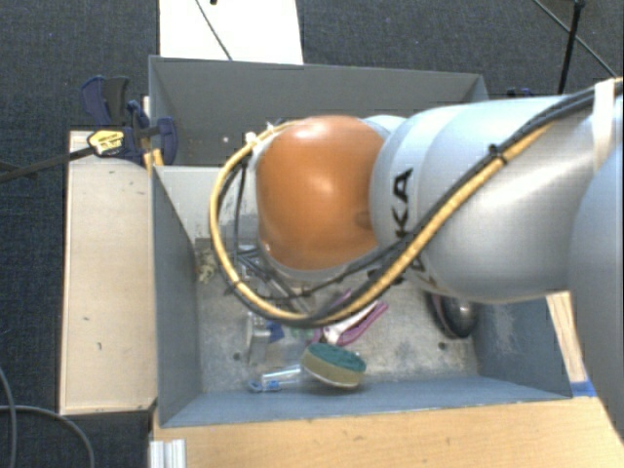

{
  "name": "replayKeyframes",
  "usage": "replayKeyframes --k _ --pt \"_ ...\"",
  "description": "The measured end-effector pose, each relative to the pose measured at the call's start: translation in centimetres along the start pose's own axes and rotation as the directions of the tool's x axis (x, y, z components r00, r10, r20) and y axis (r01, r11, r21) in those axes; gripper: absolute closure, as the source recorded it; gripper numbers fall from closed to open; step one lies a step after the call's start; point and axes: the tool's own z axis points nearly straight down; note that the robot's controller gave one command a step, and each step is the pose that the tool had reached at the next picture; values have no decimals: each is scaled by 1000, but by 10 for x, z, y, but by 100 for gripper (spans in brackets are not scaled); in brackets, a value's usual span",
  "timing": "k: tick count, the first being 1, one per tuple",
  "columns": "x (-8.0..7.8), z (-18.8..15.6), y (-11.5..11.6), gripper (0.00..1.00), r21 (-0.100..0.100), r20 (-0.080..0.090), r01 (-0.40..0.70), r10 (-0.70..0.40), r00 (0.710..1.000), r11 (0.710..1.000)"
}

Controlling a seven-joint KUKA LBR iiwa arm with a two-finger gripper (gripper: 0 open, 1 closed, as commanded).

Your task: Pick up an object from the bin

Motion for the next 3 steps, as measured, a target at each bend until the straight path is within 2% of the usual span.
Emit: replayKeyframes --k 1,2,3 --pt "-32 163 -58 0 2 -2 1 -1 1000 1000" --pt "-32 159 -56 100 0 1 -1 1 1000 1000" --pt "-36 28 -68 100 -1 7 20 -20 1000 1000"
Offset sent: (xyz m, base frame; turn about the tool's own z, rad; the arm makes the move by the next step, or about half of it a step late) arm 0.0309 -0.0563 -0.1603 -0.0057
